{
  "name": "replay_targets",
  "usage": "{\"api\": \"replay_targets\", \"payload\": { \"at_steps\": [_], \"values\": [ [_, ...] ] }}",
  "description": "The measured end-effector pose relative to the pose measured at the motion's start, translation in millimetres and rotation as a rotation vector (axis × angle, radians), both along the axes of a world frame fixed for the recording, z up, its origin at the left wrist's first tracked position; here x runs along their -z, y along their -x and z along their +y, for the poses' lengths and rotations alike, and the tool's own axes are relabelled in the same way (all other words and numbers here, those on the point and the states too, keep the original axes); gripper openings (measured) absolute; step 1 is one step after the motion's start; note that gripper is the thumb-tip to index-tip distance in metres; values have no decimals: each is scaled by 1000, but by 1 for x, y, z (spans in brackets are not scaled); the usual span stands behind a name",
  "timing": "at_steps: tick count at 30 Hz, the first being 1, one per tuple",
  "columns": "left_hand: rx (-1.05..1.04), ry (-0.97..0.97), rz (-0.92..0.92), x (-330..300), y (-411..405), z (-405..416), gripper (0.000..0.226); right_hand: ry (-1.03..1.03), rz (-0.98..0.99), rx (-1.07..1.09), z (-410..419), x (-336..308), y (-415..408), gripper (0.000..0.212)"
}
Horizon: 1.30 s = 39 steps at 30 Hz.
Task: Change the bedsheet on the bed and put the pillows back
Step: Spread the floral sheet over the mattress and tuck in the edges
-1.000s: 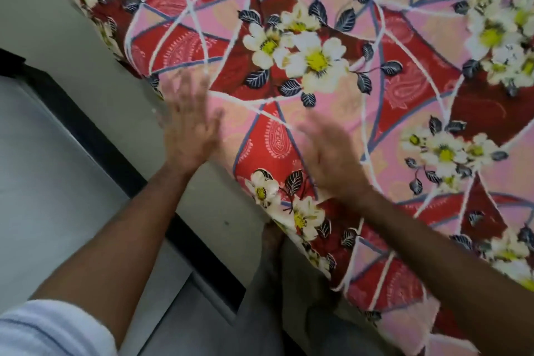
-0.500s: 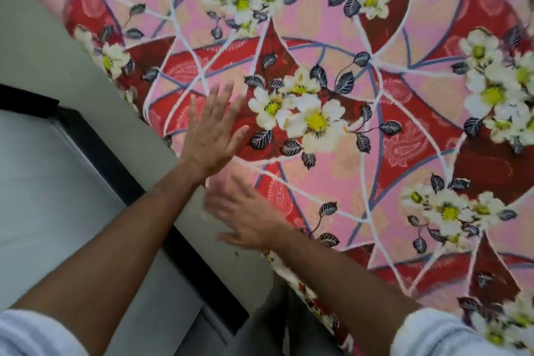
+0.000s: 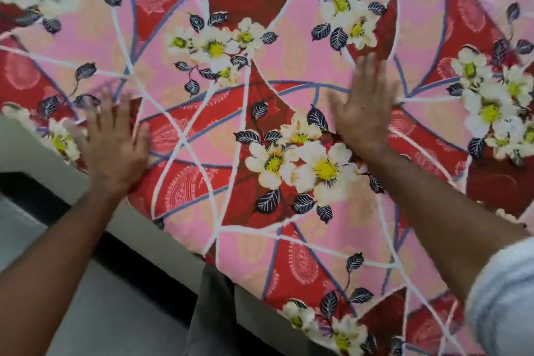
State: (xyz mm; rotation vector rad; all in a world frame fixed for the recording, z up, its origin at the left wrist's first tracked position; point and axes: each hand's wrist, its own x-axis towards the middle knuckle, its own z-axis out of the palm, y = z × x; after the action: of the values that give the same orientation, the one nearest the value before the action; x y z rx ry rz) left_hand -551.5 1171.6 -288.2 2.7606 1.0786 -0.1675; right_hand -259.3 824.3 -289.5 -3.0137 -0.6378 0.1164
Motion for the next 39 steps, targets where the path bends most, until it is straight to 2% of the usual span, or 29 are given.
{"api": "replay_targets", "payload": {
  "at_steps": [2,8,13,15,16,17,18,20,23,25,26,29,35,39],
  "values": [
    [49,-2,5,2,-9,36,69,54,-10,-214,55,1,38,79],
    [96,-25,67,-1,-14,144,70,-13,149,-706,234,-10,167,83],
    [-145,6,75,-2,21,228,72,-21,179,-1099,336,-13,249,85],
    [-223,19,75,-3,35,247,77,-87,222,-1316,357,-16,252,74],
    [-214,9,75,-5,39,252,78,-186,292,-1354,364,-19,245,64],
    [-165,-7,68,-7,41,255,77,-305,356,-1303,371,-23,233,55],
    [-75,-28,50,-9,39,255,74,-412,369,-1157,374,-27,214,47],
    [160,-55,-10,-14,23,249,70,-471,262,-729,371,-29,158,40],
    [451,-50,4,-6,-12,232,67,-195,46,-228,340,-14,54,54],
    [434,-47,57,3,-25,230,66,-48,61,-35,332,-8,16,68],
    [362,-38,69,5,-26,232,67,-10,66,-16,335,-7,10,72],
    [119,-15,73,1,-20,262,70,15,50,-224,382,-2,25,74],
    [-83,-9,100,-3,-16,337,71,2,100,-827,510,2,112,76],
    [-230,-24,42,3,-27,370,63,2,111,-1103,543,3,138,72]
  ]
}}
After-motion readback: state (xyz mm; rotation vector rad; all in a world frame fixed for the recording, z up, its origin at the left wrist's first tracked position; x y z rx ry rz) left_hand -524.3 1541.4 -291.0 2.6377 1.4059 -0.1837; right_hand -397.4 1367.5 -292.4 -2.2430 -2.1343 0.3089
